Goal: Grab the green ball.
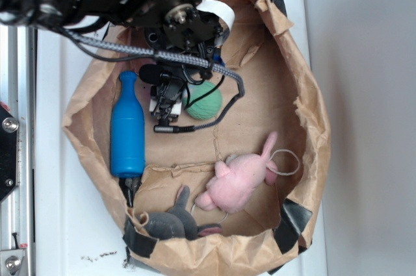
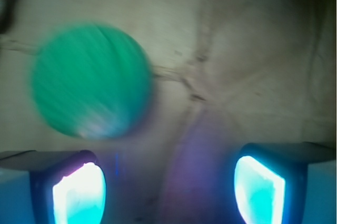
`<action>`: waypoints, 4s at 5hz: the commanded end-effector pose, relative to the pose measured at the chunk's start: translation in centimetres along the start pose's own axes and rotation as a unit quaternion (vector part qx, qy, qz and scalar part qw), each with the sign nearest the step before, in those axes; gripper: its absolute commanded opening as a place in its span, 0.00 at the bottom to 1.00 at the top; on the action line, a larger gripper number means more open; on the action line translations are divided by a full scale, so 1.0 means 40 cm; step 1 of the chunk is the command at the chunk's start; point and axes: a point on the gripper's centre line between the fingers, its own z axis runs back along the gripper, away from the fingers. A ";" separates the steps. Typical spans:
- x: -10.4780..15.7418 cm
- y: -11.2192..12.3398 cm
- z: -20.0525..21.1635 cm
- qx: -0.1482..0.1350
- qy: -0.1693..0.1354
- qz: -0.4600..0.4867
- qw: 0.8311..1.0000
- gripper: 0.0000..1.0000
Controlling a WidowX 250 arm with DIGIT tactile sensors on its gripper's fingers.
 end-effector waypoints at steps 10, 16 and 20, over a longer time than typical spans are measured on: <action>0.027 -0.013 0.058 -0.021 -0.045 -0.014 0.999 1.00; 0.013 -0.016 0.155 -0.134 -0.070 -0.038 0.988 1.00; -0.025 -0.002 0.091 -0.164 -0.089 -0.020 0.982 1.00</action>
